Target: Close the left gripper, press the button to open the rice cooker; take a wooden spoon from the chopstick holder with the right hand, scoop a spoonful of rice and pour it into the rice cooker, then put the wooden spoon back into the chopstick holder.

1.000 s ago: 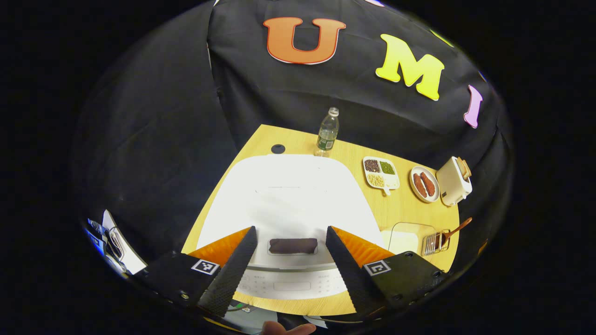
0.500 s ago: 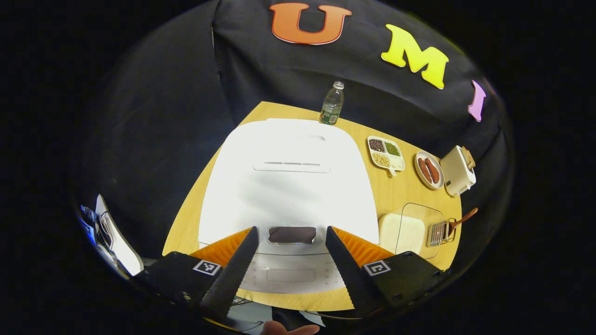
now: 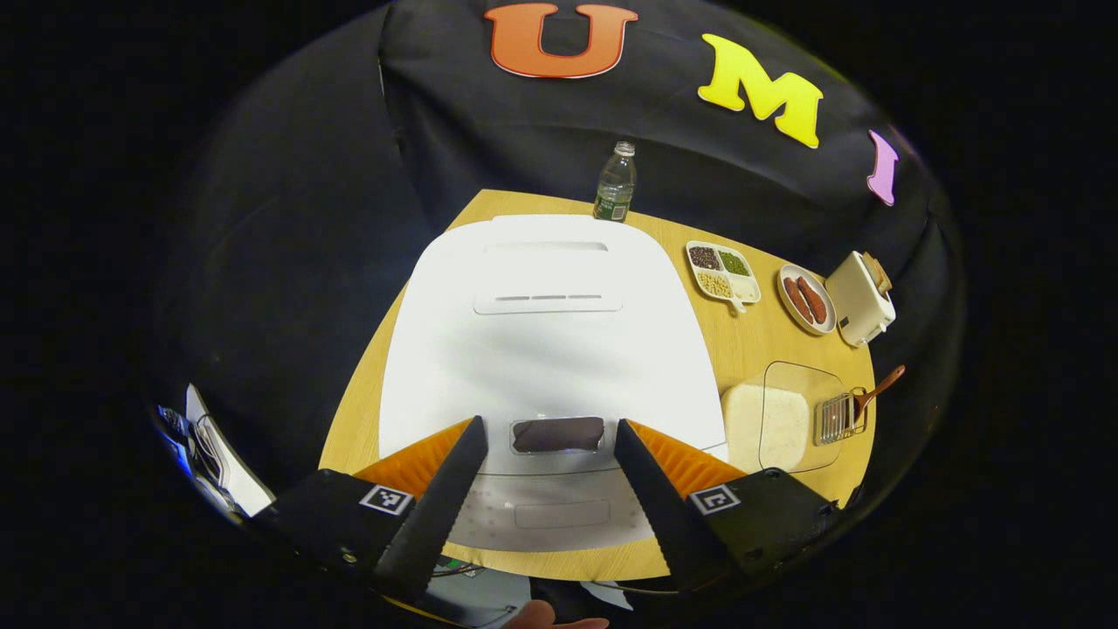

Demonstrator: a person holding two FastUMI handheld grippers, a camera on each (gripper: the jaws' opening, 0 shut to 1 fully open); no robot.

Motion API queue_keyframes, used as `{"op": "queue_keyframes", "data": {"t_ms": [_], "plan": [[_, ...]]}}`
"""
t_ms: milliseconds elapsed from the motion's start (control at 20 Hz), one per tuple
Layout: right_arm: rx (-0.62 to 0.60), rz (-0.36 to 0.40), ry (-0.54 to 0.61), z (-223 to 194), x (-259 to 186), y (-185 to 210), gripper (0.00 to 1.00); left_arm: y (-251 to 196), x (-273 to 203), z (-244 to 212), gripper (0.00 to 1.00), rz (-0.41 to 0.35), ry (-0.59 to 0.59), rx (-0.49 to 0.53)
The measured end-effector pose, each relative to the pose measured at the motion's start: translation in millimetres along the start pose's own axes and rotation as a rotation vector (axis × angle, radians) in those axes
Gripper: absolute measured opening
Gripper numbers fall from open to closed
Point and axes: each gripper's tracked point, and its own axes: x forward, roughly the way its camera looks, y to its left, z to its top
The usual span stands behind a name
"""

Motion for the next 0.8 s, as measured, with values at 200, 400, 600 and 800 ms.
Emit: {"op": "queue_keyframes", "data": {"t_ms": [200, 400, 600, 800], "plan": [[-0.009, 0.008, 0.011, -5, -3, 4, 1.0, -1, -2, 2, 0.99, 0.012, -0.02, -0.005], [-0.024, 0.009, -0.004, 3, -7, 5, 1.0, -2, -3, 3, 0.97, 0.035, -0.04, -0.012], [-0.067, 0.047, -0.02, 14, -10, 8, 1.0, -5, -7, 4, 0.97, 0.03, -0.09, -0.011], [-0.152, 0.07, -0.072, 29, -27, 13, 1.0, -11, -35, 13, 0.96, 0.021, -0.204, -0.034]]}}
